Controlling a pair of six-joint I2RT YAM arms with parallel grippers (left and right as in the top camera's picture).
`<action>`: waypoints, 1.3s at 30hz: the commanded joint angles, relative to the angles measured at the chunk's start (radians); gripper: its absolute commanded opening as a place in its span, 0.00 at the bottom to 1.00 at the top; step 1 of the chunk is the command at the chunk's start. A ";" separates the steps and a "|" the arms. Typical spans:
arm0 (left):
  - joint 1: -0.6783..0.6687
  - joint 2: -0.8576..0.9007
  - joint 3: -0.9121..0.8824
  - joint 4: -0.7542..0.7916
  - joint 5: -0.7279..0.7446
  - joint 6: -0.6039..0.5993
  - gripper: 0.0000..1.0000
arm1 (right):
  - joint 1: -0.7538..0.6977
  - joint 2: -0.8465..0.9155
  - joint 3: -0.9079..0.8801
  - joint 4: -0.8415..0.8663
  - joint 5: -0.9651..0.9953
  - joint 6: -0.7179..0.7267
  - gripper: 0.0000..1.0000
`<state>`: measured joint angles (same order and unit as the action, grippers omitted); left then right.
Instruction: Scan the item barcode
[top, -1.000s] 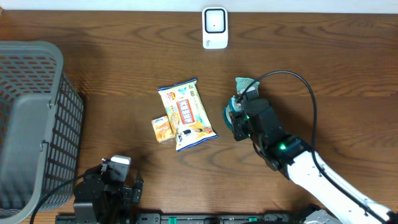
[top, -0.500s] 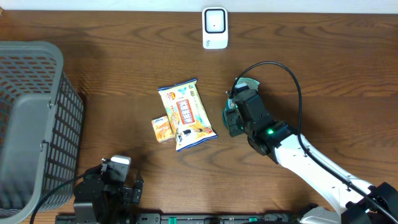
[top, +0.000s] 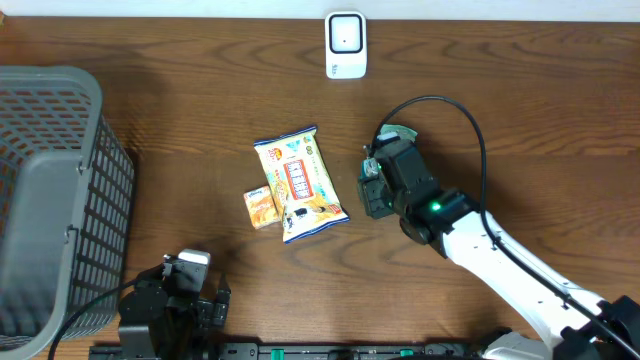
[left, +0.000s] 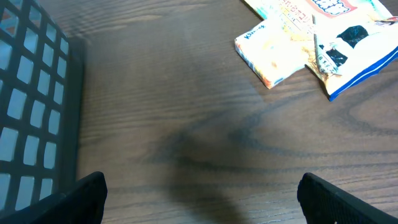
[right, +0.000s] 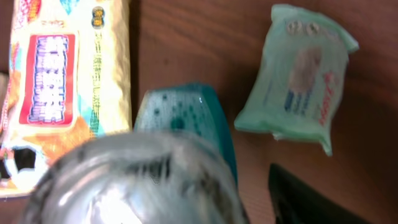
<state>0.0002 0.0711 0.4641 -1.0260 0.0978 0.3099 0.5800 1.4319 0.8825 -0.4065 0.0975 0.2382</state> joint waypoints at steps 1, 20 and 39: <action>0.005 -0.001 -0.002 -0.002 -0.005 -0.013 0.98 | 0.003 -0.042 0.110 -0.093 0.002 0.008 0.74; 0.005 -0.001 -0.002 -0.002 -0.005 -0.013 0.98 | 0.010 -0.099 0.403 -0.409 -0.007 0.144 0.99; 0.005 -0.001 -0.002 -0.002 -0.005 -0.013 0.98 | 0.013 0.234 0.403 -0.352 0.026 0.166 0.93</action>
<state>0.0002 0.0711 0.4641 -1.0260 0.0978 0.3099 0.5838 1.6382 1.2800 -0.7723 0.1047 0.3943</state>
